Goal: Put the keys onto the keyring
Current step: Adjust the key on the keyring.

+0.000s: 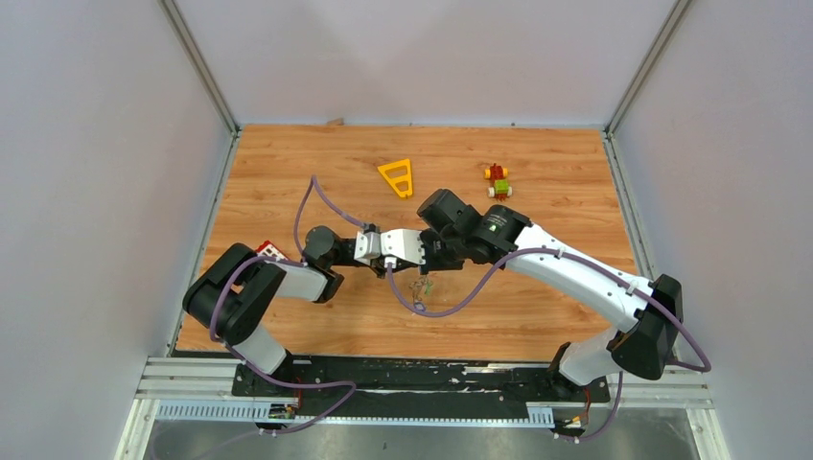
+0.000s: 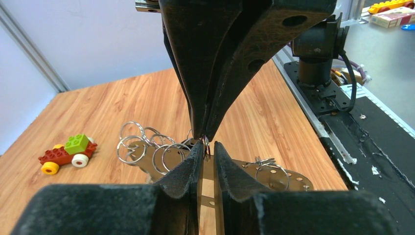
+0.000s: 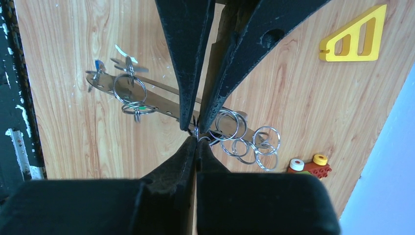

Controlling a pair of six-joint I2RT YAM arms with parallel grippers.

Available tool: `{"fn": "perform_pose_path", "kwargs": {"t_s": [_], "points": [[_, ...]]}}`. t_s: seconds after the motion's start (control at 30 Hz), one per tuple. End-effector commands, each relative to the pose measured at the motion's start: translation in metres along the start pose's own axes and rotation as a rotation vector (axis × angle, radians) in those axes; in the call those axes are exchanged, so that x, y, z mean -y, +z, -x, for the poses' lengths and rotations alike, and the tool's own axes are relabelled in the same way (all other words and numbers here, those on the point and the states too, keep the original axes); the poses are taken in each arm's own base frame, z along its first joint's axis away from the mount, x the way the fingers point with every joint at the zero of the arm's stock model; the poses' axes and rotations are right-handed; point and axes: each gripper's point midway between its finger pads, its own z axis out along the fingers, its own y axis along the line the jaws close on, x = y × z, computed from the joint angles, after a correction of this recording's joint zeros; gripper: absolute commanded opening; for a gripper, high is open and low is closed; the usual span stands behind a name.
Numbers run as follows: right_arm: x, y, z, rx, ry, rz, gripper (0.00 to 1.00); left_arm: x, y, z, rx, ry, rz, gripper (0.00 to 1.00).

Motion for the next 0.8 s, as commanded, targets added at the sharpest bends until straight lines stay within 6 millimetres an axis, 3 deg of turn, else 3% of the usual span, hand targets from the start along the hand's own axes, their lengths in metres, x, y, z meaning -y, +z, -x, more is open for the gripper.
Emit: {"fn": "perform_pose_path", "kwargs": {"t_s": [0.0,0.57,0.77], "points": [[0.0074,0.0003,0.0091,0.03,0.004,-0.031,0.0,0.0016,0.0023,0.0311,0.078,0.143,-0.013,0.18],[0.0076,0.0036,0.0088,0.042,0.027,-0.01,0.0,0.0088,0.0026,0.0327,0.08,0.172,-0.031,0.21],[0.0059,0.0047,0.0106,0.053,0.036,0.003,0.0,0.0109,0.008,0.0285,0.081,0.159,-0.046,0.16]]}}
